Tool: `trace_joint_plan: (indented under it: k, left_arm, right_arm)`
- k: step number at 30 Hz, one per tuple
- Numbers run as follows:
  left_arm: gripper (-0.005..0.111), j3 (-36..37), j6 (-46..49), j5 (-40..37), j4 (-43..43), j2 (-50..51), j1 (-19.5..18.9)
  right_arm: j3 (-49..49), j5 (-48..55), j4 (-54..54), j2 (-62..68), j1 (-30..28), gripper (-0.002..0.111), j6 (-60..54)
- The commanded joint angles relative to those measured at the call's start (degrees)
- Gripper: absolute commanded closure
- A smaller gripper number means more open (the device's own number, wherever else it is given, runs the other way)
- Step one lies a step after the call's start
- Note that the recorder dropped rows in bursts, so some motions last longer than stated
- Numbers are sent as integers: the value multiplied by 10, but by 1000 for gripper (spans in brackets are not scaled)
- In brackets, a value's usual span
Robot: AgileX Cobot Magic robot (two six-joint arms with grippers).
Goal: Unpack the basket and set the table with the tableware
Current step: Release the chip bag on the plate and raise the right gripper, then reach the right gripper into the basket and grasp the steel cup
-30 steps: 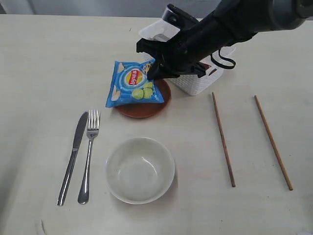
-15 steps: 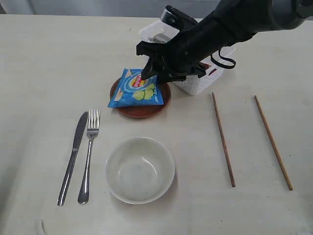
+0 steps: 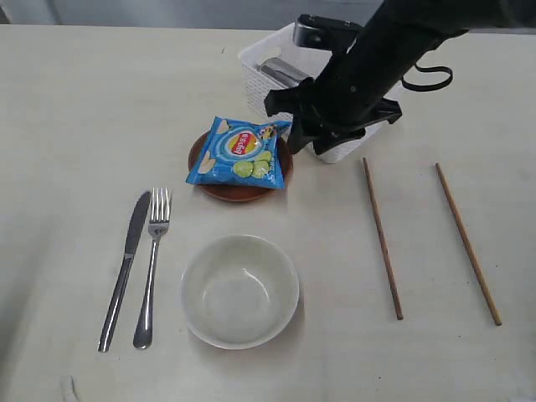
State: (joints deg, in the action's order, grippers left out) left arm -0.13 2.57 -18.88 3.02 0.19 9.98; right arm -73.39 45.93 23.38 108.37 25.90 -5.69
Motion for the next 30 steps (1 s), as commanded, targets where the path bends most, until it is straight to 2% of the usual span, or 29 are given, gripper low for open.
trace_joint_plan:
  k: [1,7,11,14,20,23,30]
  left_arm:
    - [107,1,0,4,-1,-2,-1]
    - [107,1,0,4,-1,-2,-1]
    - [107,1,0,4,-1,-2,-1]
    - [107,1,0,4,-1,-2,-1]
    - [107,1,0,4,-1,-2,-1]
    - [107,1,0,4,-1,-2,-1]
    - [107,1,0,4,-1,-2,-1]
  right_arm:
    - [2,28,-29,-10,-1,72,0]
    - [2,-19,-69,-75,-28,72,12]
    - [2,-83,-53,-101,-61,72,75]
    - [2,-95,24,-86,-86,69,63]
    - [2,-90,298,-17,-118,62,-108]
    - [-2,-96,388,21,-121,62,-171]
    - [-89,-94,418,121,-122,62,-182]
